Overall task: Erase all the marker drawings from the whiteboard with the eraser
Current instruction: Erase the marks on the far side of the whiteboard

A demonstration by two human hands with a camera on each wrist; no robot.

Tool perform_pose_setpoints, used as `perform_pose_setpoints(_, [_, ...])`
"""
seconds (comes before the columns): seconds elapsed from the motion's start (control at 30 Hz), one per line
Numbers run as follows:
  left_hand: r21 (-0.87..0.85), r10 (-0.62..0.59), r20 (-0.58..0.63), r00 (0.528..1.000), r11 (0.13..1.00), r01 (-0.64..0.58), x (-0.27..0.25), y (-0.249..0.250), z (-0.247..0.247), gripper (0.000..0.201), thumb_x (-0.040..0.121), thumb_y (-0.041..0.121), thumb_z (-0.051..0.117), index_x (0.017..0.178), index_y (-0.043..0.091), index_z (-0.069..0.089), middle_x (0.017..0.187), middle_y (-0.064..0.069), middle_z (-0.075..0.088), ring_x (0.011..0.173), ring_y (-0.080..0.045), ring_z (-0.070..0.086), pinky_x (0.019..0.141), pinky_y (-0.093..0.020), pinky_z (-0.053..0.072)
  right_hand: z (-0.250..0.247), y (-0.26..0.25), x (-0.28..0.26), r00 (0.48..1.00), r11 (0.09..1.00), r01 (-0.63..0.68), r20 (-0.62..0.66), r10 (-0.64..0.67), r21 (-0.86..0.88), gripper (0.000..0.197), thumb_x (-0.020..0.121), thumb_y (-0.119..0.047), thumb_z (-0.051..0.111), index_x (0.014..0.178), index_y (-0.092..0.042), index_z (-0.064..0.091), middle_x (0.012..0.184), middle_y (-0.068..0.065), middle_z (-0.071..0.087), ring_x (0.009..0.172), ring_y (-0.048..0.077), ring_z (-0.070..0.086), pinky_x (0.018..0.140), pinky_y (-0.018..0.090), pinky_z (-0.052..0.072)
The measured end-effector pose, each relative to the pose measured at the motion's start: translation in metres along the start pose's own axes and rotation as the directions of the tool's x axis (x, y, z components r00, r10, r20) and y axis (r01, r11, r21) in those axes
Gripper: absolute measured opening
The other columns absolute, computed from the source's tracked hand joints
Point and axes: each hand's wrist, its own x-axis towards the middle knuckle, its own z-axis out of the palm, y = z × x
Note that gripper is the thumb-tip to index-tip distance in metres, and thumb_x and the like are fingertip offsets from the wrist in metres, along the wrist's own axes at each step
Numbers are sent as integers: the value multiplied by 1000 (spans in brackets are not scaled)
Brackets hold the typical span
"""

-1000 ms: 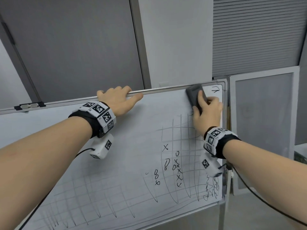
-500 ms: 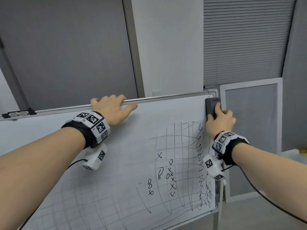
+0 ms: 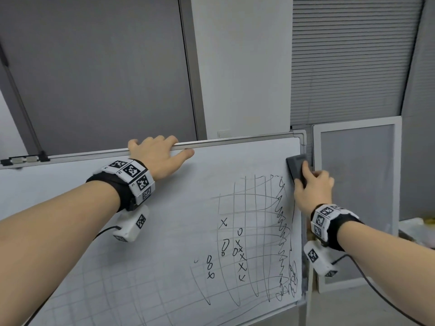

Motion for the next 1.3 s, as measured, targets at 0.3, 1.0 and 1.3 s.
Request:
perform_pose_setpoints(0.3, [1, 30, -13, 999, 1000, -30, -2, 8, 2, 70, 79, 82, 16, 119, 36, 51, 116, 4, 58, 115, -23, 51, 104, -53, 24, 11, -9, 6, 991, 996, 16, -135, -4, 88, 62, 97, -24, 55, 153, -22, 32, 130, 20, 41, 119, 37, 37, 99, 46, 38])
perform_pose_setpoints(1.0, [-10, 41, 7, 999, 999, -41, -7, 6, -2, 82, 76, 86, 14, 126, 32, 50, 124, 0, 57, 122, -28, 47, 112, -61, 12, 101, -82, -118, 524, 526, 851, 81, -848, 7, 80, 72, 5, 56, 144, -29, 46, 123, 9, 49, 92, 31, 44, 68, 36, 51])
perform_pose_setpoints(1.3, [-1, 42, -3, 999, 999, -42, -9, 12, -3, 90, 71, 91, 11, 129, 32, 49, 127, 0, 56, 122, -27, 48, 111, -60, 13, 78, -50, -86, 761, 676, -598, 41, 647, 431, 70, 99, -29, 49, 158, -27, 12, 147, 20, 32, 126, 42, 41, 106, 45, 32])
